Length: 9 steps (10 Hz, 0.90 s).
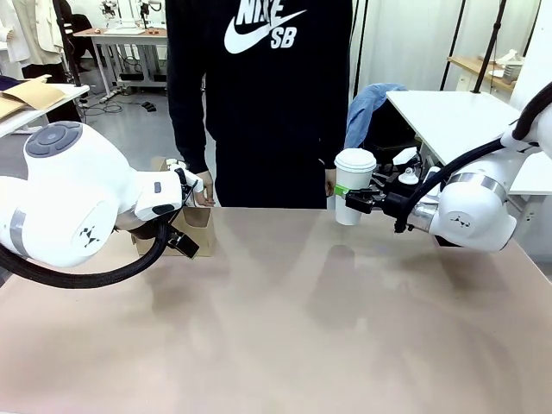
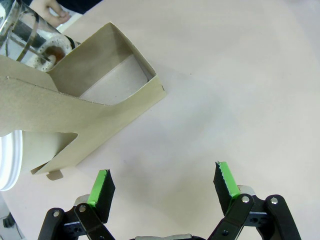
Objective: Pour a drink into a cup and package it in a carrier.
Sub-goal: When a person places the Paper Cup Lid on the 600 ml Paper Cup , lift the 600 ml Paper Cup.
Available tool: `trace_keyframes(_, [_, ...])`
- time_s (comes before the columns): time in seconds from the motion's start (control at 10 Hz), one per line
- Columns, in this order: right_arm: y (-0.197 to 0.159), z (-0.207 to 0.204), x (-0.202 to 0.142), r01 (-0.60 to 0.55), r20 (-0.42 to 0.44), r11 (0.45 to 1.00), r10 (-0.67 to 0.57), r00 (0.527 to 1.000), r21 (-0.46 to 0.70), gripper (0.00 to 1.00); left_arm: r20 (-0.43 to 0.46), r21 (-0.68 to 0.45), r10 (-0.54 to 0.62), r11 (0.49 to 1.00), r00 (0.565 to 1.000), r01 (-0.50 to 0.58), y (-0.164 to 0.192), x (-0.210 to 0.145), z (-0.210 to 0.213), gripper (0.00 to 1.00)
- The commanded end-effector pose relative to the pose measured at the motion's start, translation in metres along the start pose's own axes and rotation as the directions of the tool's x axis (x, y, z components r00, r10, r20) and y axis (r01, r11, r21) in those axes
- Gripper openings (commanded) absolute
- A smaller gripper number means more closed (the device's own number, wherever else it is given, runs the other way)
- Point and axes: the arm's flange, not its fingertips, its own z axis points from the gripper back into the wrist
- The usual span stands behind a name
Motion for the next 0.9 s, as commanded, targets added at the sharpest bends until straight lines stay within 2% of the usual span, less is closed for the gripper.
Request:
trace_keyframes(0.0, [0.003, -0.004, 0.006, 0.002, 0.008, 1.0, -0.002, 1.0, -0.02, 0.8, 0.001, -0.002, 0.001, 1.0, 1.0, -0.001, 0.0, 0.0, 0.0, 1.0])
trace_keyframes(0.6, [0.0, 0.0, 0.0, 0.0, 0.0, 1.0, 0.0, 1.0, 0.0, 0.8, 0.001, -0.002, 0.001, 1.0, 1.0, -0.001, 0.0, 0.0, 0.0, 1.0])
trace_keyframes(0.8, [0.005, 0.002, 0.045, 0.013, 0.013, 1.0, -0.013, 1.0, 0.018, 0.8, 0.001, -0.002, 0.001, 1.0, 1.0, -0.001, 0.0, 0.0, 0.0, 1.0])
